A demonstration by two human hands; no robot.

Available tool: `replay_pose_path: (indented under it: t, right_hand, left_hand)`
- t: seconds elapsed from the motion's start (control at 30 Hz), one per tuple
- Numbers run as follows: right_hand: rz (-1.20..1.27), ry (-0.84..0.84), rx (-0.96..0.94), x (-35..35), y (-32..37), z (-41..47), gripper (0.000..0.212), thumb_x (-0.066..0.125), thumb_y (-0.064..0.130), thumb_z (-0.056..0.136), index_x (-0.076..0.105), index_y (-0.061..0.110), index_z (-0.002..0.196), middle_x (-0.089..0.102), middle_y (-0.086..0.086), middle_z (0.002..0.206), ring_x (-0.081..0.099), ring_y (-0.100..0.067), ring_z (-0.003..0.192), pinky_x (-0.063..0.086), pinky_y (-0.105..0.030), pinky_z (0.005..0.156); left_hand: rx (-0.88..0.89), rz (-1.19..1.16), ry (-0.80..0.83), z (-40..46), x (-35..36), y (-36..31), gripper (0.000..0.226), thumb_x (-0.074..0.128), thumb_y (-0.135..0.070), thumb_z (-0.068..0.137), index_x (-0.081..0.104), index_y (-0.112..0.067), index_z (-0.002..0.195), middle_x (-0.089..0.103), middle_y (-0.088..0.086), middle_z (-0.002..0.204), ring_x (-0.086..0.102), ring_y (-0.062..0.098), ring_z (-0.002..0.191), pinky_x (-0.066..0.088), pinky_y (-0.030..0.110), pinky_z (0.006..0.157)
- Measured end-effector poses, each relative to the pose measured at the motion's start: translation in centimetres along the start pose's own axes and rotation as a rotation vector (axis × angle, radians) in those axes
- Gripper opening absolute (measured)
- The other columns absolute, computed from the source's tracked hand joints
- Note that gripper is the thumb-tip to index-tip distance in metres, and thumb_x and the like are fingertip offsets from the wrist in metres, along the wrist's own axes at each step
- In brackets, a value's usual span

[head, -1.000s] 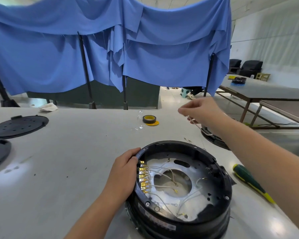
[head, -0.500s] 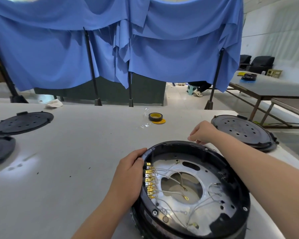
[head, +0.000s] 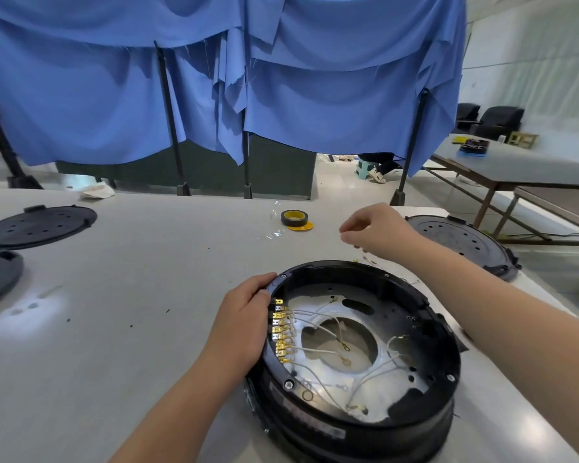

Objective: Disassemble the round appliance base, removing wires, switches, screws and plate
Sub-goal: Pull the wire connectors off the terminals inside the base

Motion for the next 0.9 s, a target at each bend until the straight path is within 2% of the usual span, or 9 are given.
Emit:
replay_pose_path:
  t: [0.13, 0.2, 0.3, 0.47, 0.53, 0.63, 0.7, 0.77, 0.9]
  right_hand:
    - [-0.012, 0.087, -0.218, 2.1, 5.4, -4.6, 0.006, 0.068, 0.025, 0.082, 0.072, 0.026, 0.087, 0.067, 0.015, 0.08, 0.06, 0.001, 0.07, 0.044, -0.008, 0.063]
    - [-0.001, 0.16, -0.245, 3.8, 6.7, -6.5, 0.003, 0.069, 0.028, 0.081, 0.072, 0.028, 0.082, 0.067, 0.015, 0.076, 0.06, 0.004, 0.067, 0.043, -0.008, 0.061]
    - [0.015, 0.176, -0.255, 5.5, 7.3, -8.5, 0.008, 0.066, 0.028, 0.082, 0.073, 0.025, 0.079, 0.068, 0.012, 0.07, 0.059, 0.005, 0.065, 0.044, -0.011, 0.059]
    - [0.041, 0.235, -0.263, 6.5, 7.6, -10.1, 0.009, 0.065, 0.024, 0.084, 0.073, 0.021, 0.082, 0.071, 0.006, 0.075, 0.065, -0.006, 0.072, 0.055, -0.027, 0.072]
    - [0.045, 0.29, -0.265, 7.1, 7.6, -10.3, 0.01, 0.066, 0.023, 0.084, 0.075, 0.018, 0.086, 0.072, 0.004, 0.079, 0.066, -0.008, 0.075, 0.055, -0.031, 0.077]
    - [0.095, 0.336, -0.249, 7.3, 7.4, -10.5, 0.012, 0.071, 0.025, 0.082, 0.076, 0.019, 0.091, 0.074, 0.003, 0.083, 0.068, -0.013, 0.081, 0.055, -0.034, 0.082]
    - [0.106, 0.338, -0.231, 7.2, 7.1, -10.4, 0.015, 0.074, 0.028, 0.08, 0.077, 0.019, 0.092, 0.075, 0.001, 0.084, 0.068, -0.017, 0.083, 0.055, -0.038, 0.083]
    - [0.091, 0.333, -0.221, 7.2, 6.9, -10.3, 0.015, 0.074, 0.03, 0.079, 0.077, 0.02, 0.09, 0.075, 0.0, 0.083, 0.068, -0.018, 0.083, 0.055, -0.041, 0.083]
    - [0.079, 0.329, -0.224, 7.6, 6.9, -10.2, 0.014, 0.074, 0.029, 0.08, 0.078, 0.021, 0.091, 0.075, 0.003, 0.082, 0.068, -0.013, 0.082, 0.055, -0.038, 0.083]
  left_hand:
    - [0.013, 0.014, 0.006, 0.0, 0.0, 0.0, 0.033, 0.044, -0.007, 0.093, 0.067, -0.021, 0.112, 0.067, -0.01, 0.105, 0.06, 0.005, 0.1, 0.044, 0.018, 0.08]
    - [0.037, 0.009, 0.021, -0.1, 0.0, -0.2, 0.036, 0.044, -0.004, 0.091, 0.069, -0.027, 0.101, 0.069, -0.012, 0.099, 0.063, 0.002, 0.094, 0.046, 0.017, 0.077]
    - [0.068, 0.011, 0.032, 0.0, 0.1, -0.6, 0.043, 0.043, -0.001, 0.09, 0.066, -0.038, 0.083, 0.068, -0.023, 0.083, 0.063, -0.008, 0.081, 0.045, 0.009, 0.068]
    - [0.095, 0.022, 0.052, -0.3, 0.2, -0.9, 0.045, 0.041, -0.003, 0.09, 0.066, -0.039, 0.081, 0.069, -0.022, 0.086, 0.064, -0.006, 0.084, 0.046, 0.01, 0.069]
    - [0.091, 0.019, 0.05, -0.3, 0.2, -0.8, 0.044, 0.041, -0.002, 0.09, 0.066, -0.038, 0.082, 0.069, -0.017, 0.09, 0.065, 0.001, 0.09, 0.048, 0.016, 0.074]
    - [0.081, 0.004, 0.053, -0.2, 0.3, -0.6, 0.042, 0.04, -0.003, 0.091, 0.066, -0.035, 0.087, 0.069, -0.015, 0.092, 0.065, 0.006, 0.092, 0.048, 0.02, 0.077]
    - [0.078, 0.01, 0.052, -0.2, 0.3, -0.7, 0.041, 0.041, -0.004, 0.092, 0.068, -0.035, 0.09, 0.068, -0.02, 0.089, 0.064, -0.001, 0.089, 0.047, 0.013, 0.073]
    - [0.079, 0.01, 0.045, -0.2, 0.2, -0.7, 0.043, 0.041, -0.005, 0.092, 0.066, -0.039, 0.084, 0.067, -0.023, 0.085, 0.063, -0.005, 0.085, 0.046, 0.01, 0.069]
    - [0.06, 0.009, 0.044, -0.2, 0.2, -0.6, 0.038, 0.041, -0.005, 0.092, 0.066, -0.034, 0.092, 0.068, -0.015, 0.095, 0.063, 0.005, 0.094, 0.047, 0.021, 0.078]
Point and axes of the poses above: each hand's wrist, its own z-axis towards the middle knuckle, its own x-axis out of the palm, y = z × x, the point moved 7 cm from there along z, towards the middle knuckle
